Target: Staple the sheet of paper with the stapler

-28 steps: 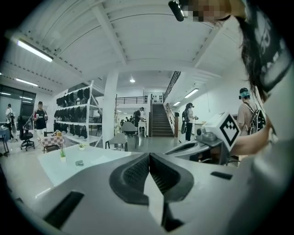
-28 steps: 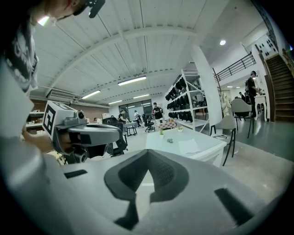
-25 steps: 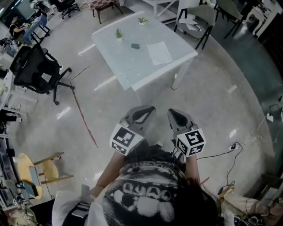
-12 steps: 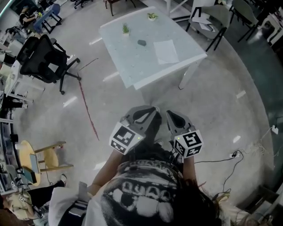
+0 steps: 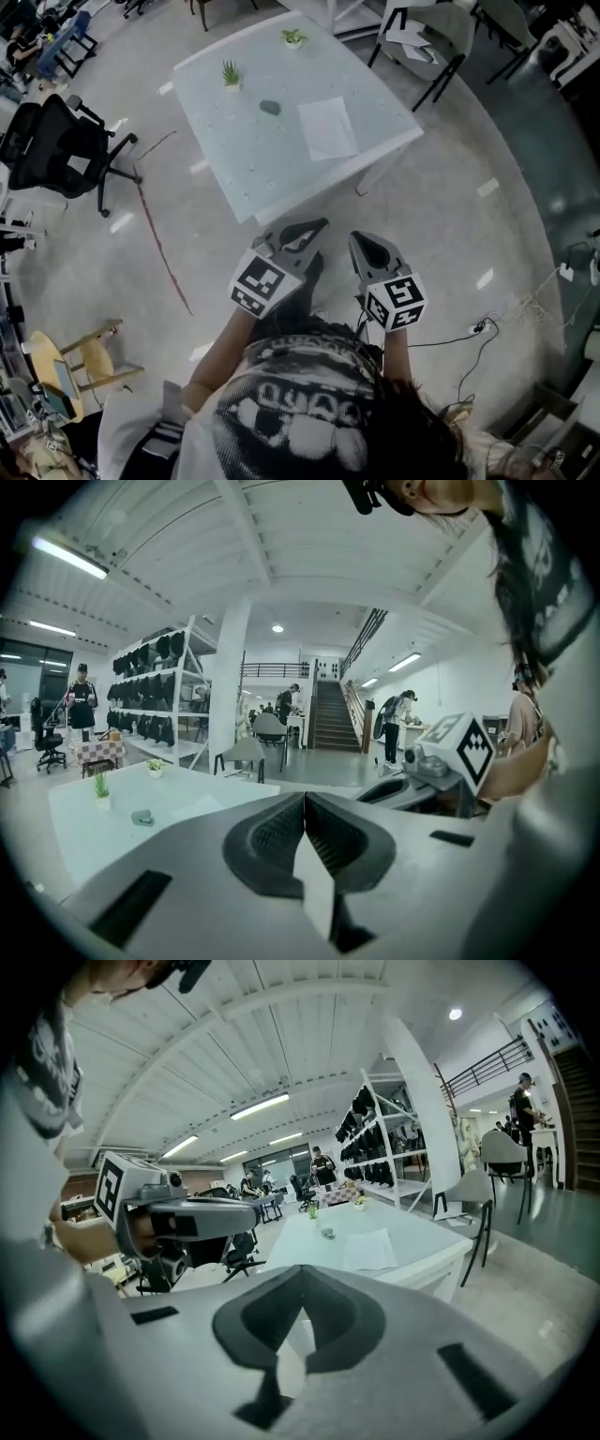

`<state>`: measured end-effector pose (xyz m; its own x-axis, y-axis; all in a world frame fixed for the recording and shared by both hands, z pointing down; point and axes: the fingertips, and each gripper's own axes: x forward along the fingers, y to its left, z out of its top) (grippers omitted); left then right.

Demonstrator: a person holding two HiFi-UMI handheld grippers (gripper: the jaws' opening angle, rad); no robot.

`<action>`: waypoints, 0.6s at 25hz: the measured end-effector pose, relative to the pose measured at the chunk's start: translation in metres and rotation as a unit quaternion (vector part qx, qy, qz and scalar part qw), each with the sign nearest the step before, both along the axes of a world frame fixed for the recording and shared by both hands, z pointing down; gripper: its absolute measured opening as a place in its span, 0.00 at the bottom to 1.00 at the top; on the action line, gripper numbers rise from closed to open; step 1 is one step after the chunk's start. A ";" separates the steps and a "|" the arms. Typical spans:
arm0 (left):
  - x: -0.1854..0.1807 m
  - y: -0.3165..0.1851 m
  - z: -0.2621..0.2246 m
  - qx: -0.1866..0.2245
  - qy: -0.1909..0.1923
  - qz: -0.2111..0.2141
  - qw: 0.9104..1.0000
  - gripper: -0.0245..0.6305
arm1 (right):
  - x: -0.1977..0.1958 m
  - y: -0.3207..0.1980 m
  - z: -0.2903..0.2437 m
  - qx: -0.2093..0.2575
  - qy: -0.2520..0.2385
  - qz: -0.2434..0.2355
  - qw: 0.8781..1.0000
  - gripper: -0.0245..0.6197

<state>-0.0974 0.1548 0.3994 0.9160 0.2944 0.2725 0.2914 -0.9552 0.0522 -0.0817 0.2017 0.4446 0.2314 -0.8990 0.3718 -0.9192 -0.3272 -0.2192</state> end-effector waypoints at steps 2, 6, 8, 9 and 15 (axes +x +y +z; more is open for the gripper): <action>0.025 -0.020 -0.002 -0.002 0.001 0.004 1.000 0.04 | 0.026 -0.020 0.000 -0.006 -0.001 0.000 1.000 0.04; 0.063 -0.069 0.000 -0.010 -0.004 -0.001 1.000 0.04 | 0.065 -0.068 -0.004 -0.020 0.000 -0.010 1.000 0.04; 0.077 -0.093 0.005 -0.010 -0.008 -0.005 1.000 0.04 | 0.082 -0.090 -0.003 -0.027 0.000 -0.019 0.999 0.04; 0.083 -0.104 0.008 -0.009 -0.011 -0.007 1.000 0.04 | 0.090 -0.099 -0.001 -0.032 0.000 -0.023 0.999 0.04; 0.100 -0.165 0.034 -0.010 -0.044 -0.022 0.999 0.04 | 0.127 -0.147 0.003 -0.053 0.001 -0.033 0.998 0.04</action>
<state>0.0028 -0.0102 0.4338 0.9011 0.2606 0.3465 0.2423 -0.9655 0.0958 0.0456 0.0548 0.4481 0.1741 -0.8678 0.4655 -0.9400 -0.2872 -0.1838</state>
